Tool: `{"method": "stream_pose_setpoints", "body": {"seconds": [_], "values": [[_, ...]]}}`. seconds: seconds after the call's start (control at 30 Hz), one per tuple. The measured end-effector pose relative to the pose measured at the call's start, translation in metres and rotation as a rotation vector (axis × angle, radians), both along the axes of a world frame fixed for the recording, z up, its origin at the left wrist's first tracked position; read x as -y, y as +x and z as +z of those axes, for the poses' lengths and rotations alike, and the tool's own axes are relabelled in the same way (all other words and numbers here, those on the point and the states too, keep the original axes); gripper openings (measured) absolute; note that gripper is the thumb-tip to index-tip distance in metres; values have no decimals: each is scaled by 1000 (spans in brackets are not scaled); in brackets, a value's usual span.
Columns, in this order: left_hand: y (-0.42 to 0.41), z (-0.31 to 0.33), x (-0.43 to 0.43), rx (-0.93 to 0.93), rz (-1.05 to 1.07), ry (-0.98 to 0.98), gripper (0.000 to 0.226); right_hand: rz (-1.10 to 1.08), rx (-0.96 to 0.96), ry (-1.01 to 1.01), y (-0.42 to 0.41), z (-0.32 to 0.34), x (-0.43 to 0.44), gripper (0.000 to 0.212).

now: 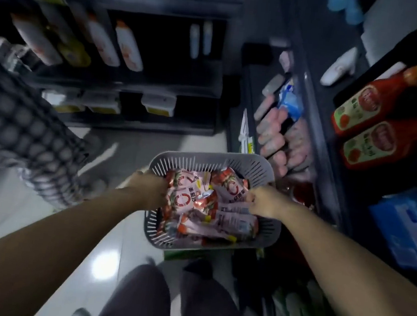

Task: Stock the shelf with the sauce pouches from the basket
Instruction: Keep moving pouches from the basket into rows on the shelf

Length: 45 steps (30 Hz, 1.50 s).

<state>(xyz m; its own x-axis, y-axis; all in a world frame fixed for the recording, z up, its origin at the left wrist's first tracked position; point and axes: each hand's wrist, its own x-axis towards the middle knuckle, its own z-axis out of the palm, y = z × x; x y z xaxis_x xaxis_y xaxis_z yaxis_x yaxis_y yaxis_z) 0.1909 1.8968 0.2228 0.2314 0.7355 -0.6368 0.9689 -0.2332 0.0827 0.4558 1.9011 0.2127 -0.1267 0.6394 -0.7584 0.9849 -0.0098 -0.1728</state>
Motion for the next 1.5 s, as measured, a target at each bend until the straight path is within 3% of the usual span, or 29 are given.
{"method": "stream_pose_setpoints", "body": {"seconds": [0.1,0.17,0.23,0.4,0.47,0.53,0.67,0.73,0.8,0.97,1.1,1.2,1.3,1.43,1.5], "values": [[4,-40,-13,-30,-13,-39,34,19,-21,-116,2,-31,0,13],[5,-75,-24,-25,-29,-62,35,-34,-57,-187,2,-57,2,25],[5,-103,-33,-11,-19,-92,37,-95,-99,-242,-1,-84,7,23],[5,-158,-43,92,217,-234,55,-138,-248,-414,-14,-149,28,18],[4,-182,-43,123,293,-294,77,-96,-275,-417,-14,-176,40,61],[5,-199,-40,134,337,-341,91,-76,-276,-392,-16,-190,46,75],[12,-212,-37,178,463,-251,69,-27,-274,-239,-21,-192,42,44],[15,-213,-37,171,483,-197,65,-166,-330,-253,-18,-185,27,27],[15,-212,-34,147,424,-200,67,-464,-468,-317,-11,-173,7,10],[16,-207,-33,222,473,-292,55,-1314,-632,-56,6,-153,-23,2],[17,-213,-33,346,599,-444,69,-1785,-781,-205,-19,-169,-11,16],[15,-213,-31,455,748,-505,78,-1880,-779,-212,-50,-183,3,34],[19,-209,-32,452,780,-496,80,-1985,-789,-166,-62,-191,-3,39],[24,-198,-36,431,737,-493,67,-1981,-768,-126,-55,-190,-17,58],[25,-188,-39,384,705,-478,57,-1936,-754,-146,-48,-182,-15,55]]}}
